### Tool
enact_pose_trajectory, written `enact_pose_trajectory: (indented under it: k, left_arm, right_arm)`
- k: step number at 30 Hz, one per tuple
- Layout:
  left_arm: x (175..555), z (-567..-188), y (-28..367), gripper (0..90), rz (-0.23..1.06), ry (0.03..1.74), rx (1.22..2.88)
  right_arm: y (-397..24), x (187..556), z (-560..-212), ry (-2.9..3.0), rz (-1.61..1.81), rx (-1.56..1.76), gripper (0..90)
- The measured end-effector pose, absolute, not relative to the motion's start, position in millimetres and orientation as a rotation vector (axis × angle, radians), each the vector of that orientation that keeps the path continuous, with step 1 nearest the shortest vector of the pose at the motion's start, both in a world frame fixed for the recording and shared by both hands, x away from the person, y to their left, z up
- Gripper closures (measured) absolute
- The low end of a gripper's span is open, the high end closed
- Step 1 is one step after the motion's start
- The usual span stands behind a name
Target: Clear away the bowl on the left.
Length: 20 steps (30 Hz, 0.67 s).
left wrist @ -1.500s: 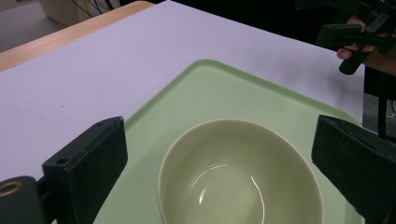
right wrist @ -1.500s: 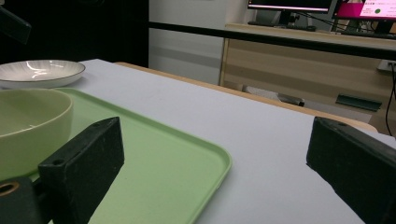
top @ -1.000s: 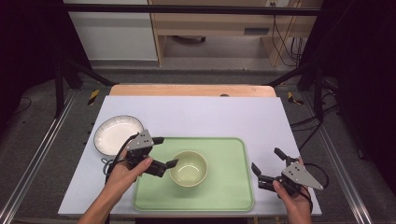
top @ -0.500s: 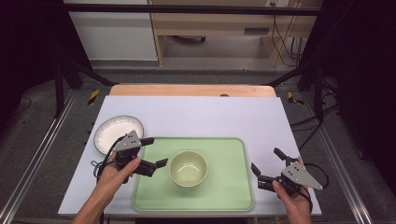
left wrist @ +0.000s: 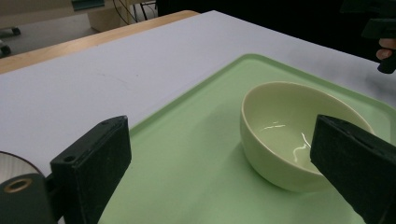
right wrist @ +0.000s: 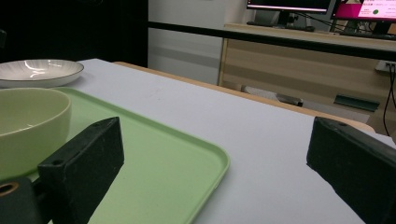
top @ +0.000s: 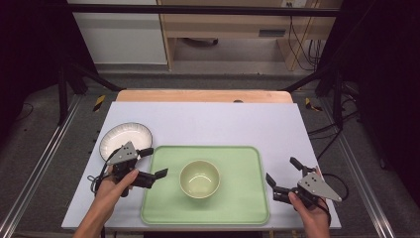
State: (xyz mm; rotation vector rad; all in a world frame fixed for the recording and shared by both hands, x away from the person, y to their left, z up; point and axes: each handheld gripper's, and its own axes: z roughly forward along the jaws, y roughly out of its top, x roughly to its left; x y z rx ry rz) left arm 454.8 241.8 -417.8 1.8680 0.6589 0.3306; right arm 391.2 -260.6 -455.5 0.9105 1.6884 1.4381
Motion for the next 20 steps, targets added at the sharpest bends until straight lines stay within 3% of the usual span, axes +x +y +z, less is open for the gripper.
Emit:
enact_pose_trajectory:
  k: [20]
  left_arm:
    - [455.7,-440.0,311.3,5.8,0.42,0.814,1.762]
  right_arm:
    - [-264.9,390.5,-453.2,1.67,1.443,0.91,4.1]
